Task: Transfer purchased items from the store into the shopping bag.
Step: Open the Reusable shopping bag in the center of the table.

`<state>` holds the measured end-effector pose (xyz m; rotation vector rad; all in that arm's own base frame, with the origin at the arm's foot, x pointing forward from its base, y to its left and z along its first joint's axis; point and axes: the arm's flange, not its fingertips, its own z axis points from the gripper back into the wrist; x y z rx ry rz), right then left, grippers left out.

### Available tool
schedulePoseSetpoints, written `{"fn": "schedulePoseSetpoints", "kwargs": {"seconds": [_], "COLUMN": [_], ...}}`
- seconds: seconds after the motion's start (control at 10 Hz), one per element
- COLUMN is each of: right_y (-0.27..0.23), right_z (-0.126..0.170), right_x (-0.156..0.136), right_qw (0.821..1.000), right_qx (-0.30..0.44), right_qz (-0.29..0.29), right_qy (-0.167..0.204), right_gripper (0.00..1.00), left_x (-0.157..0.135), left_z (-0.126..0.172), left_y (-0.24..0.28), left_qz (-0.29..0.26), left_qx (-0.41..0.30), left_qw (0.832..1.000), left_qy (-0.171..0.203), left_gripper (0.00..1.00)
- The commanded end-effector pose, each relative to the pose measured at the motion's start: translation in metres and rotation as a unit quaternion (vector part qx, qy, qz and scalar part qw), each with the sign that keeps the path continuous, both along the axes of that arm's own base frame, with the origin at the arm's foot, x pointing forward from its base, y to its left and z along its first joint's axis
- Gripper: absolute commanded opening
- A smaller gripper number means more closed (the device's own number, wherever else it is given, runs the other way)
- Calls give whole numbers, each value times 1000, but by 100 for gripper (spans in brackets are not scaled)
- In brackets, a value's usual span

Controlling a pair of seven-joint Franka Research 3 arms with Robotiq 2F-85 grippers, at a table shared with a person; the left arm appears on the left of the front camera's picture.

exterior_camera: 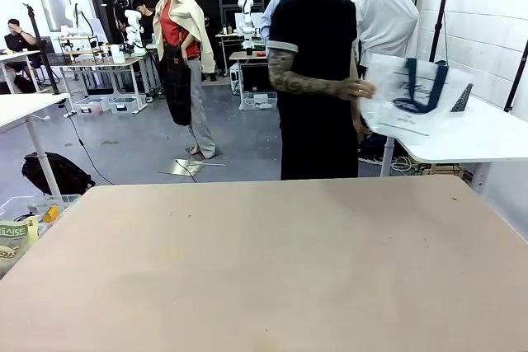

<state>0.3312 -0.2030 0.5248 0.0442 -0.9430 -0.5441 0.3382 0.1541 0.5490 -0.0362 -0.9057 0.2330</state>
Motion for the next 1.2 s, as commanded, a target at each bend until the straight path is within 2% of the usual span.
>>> {"fn": "schedulePoseSetpoints", "kwargs": {"seconds": [0.0,1.1], "right_y": [0,0], "right_z": [0,0], "right_x": [-1,-1], "right_qw": [1000,1000], "right_qx": [3,3], "right_qz": [-3,-3], "right_qy": [2,2], "right_gripper": [100,100], "left_x": [-1,-1], "left_z": [1,1], "left_y": [0,0], "left_qz": [6,6], "left_qx": [-8,-8], "left_qw": [1000,1000], "left_qy": [2,2], "left_gripper": [100,100]}}
